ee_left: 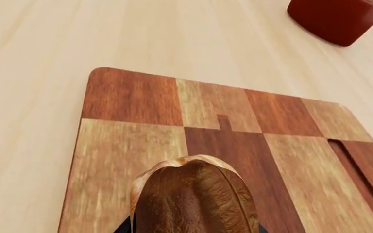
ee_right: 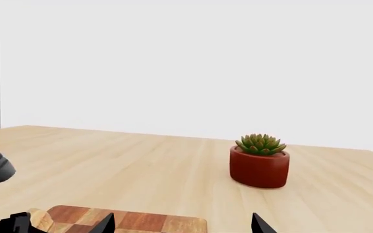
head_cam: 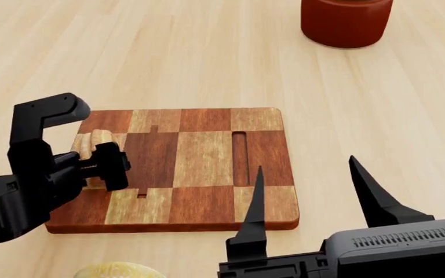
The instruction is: Place the bread and cheese on the cutting board.
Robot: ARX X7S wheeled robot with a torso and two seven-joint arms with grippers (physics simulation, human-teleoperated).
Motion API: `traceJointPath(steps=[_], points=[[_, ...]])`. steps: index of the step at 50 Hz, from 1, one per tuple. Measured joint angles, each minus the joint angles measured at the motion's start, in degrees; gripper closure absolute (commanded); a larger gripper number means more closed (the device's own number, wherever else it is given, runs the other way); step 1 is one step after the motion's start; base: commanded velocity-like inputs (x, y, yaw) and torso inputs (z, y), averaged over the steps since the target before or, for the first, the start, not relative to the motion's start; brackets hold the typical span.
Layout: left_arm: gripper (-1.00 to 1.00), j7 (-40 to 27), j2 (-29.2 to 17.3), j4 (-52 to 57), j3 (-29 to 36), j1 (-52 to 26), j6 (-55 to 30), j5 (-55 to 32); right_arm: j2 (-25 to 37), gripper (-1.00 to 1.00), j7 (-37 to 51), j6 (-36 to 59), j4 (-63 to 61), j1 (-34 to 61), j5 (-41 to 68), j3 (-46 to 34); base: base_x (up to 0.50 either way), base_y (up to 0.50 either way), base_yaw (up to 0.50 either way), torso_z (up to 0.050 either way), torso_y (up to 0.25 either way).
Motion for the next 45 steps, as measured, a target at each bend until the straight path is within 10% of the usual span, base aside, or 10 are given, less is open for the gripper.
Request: traceJointPath(steps=[10,11,45], points=[[1.00,0.18,0.06,-0.15,-0.11,0.53,1.10,0.13,0.18,-1.00,0.27,-0.12,-0.02,0.01,0.20,-0.22,0.00,0.00,0.00,0.000,0.000],[-1.00,0.14,0.06,-0.16,-0.09,0.62,1.29,0.18,0.19,-1.00,0.30,-0.13,-0.02,0.01,0.22,-0.24,0.00,0.00,0.00,0.000,0.000],[-1.00,-7.70,-2.27,11.52,-3.68,1.50,1.86,-3.99,0.97,-1.00,0.77,-0.58,-0.02,0.27,1.43,-0.49,0.00,0.00,0.00,0.000,0.000]])
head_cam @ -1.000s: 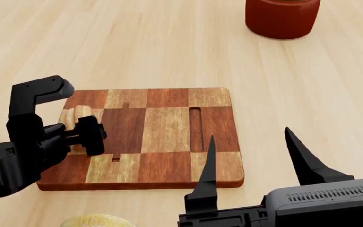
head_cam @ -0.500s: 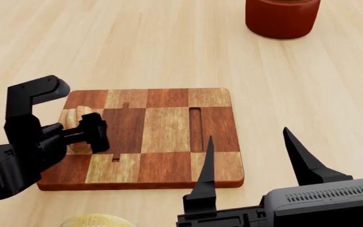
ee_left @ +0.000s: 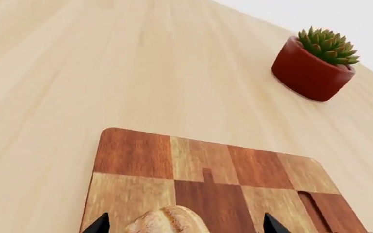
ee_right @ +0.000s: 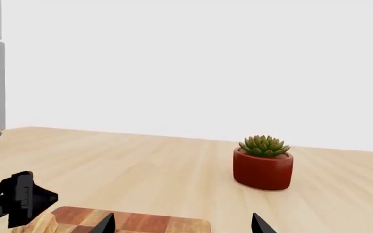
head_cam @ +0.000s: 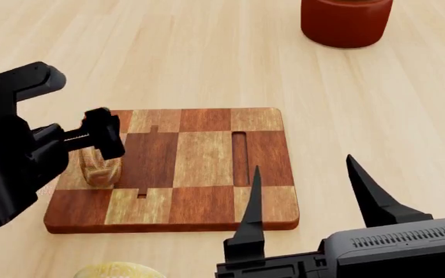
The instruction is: Place the bread and cheese on the cutting board.
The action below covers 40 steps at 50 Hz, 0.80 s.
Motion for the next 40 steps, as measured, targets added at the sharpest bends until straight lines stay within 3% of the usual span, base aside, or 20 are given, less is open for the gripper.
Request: traceJointPath(steps=[7,14,26,32,40], points=[[-1.00,-3.96,-2.30,10.38,-4.30,3.58,2.05,-2.96,0.53,-1.00,0.11,1.40,-0.68,0.97,1.23,0.21,0.00,0.00,0.00,0.000,0.000],[-1.00,-7.72,-4.96,24.14,-9.82,10.86,6.75,-4.11,1.42,-1.00,1.74,11.05,-2.81,8.00,6.85,2.40,0.00,0.00,0.00,0.000,0.000],[-1.00,-9.43,-8.65,43.76,-18.02,26.37,15.95,-3.28,0.91,-1.00,7.83,35.09,1.23,30.86,30.78,8.77,0.00,0.00,0.00,0.000,0.000],[-1.00,-8.73,-10.01,50.28,-21.37,32.32,19.45,-3.24,2.70,-1.00,13.51,40.66,9.30,42.68,46.28,6.88,0.00,0.00,0.00,0.000,0.000],[-1.00,-8.04,-11.50,56.72,-25.03,37.29,22.74,-3.95,5.40,-1.00,14.46,44.44,19.99,55.36,57.89,1.30,0.00,0.00,0.00,0.000,0.000]])
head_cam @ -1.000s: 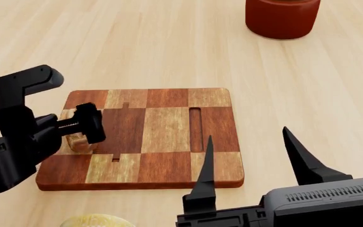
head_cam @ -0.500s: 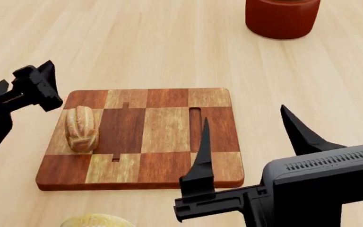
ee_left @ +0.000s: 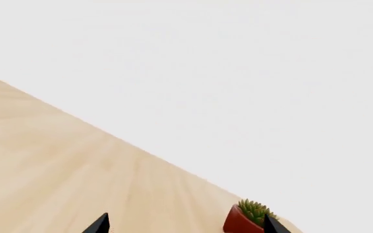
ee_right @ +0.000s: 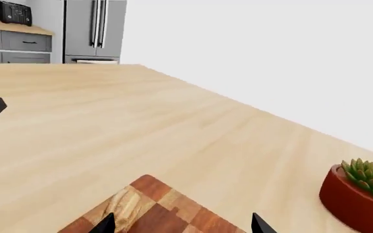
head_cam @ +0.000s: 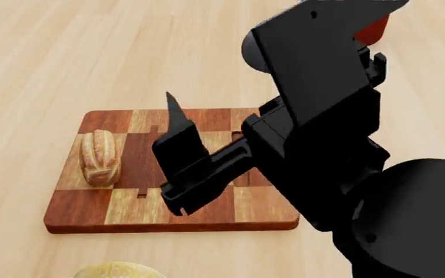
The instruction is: Place the bread and cheese on the cutting board.
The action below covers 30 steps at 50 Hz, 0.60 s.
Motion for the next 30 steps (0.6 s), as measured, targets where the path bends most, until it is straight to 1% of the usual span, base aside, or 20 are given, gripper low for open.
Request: traceJointPath(steps=[6,13,22,30], points=[[-1.00,0.40,-0.74,2.77,-1.71,2.05,1.46,-0.83,1.91,-1.00,-3.10,1.41,7.04,7.73,5.72,-5.54,0.00,0.00,0.00,0.000,0.000],[-1.00,0.63,-1.49,4.77,-3.16,3.54,2.49,-1.94,3.53,-1.00,-7.13,2.18,13.46,13.94,9.71,-11.80,0.00,0.00,0.00,0.000,0.000],[-1.00,0.81,-2.20,5.99,-4.54,4.73,3.35,-2.96,4.76,-1.00,-9.41,2.41,19.22,20.24,14.85,-19.43,0.00,0.00,0.00,0.000,0.000],[-1.00,0.84,-2.56,6.47,-5.01,5.13,3.66,-3.45,5.73,-1.00,-10.34,2.26,21.38,23.60,20.07,-24.84,0.00,0.00,0.00,0.000,0.000]])
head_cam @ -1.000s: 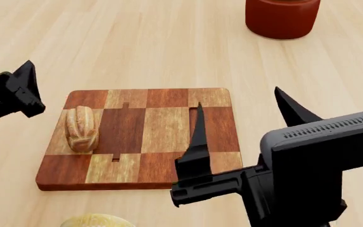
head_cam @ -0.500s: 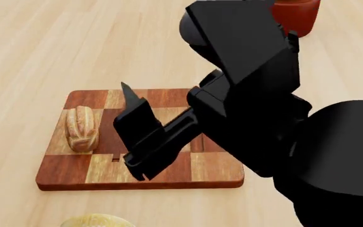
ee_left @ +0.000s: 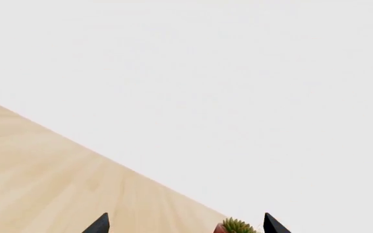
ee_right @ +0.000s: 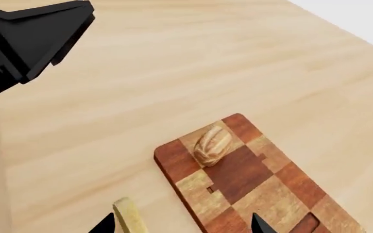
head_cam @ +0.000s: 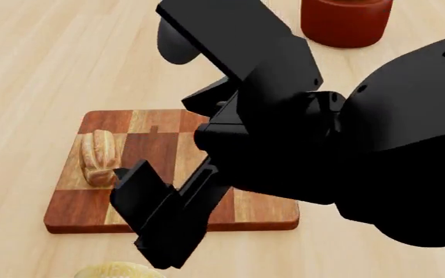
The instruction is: Place the bread and cheese on the cutting board.
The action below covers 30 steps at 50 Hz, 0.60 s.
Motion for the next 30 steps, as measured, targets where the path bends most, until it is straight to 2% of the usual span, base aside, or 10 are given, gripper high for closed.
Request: traceJointPath(steps=[16,30], points=[[-1.00,-0.05,-0.44,0.62,-0.53,0.50,0.39,-0.59,1.36,-1.00,-1.31,-0.84,-0.01,3.86,6.86,-8.29,0.00,0.00,0.00,0.000,0.000],[-1.00,-0.10,-0.68,1.00,-0.68,0.71,0.58,-0.93,-0.36,-1.00,-10.05,-3.14,-0.29,0.42,-4.47,-11.04,0.00,0.00,0.00,0.000,0.000]])
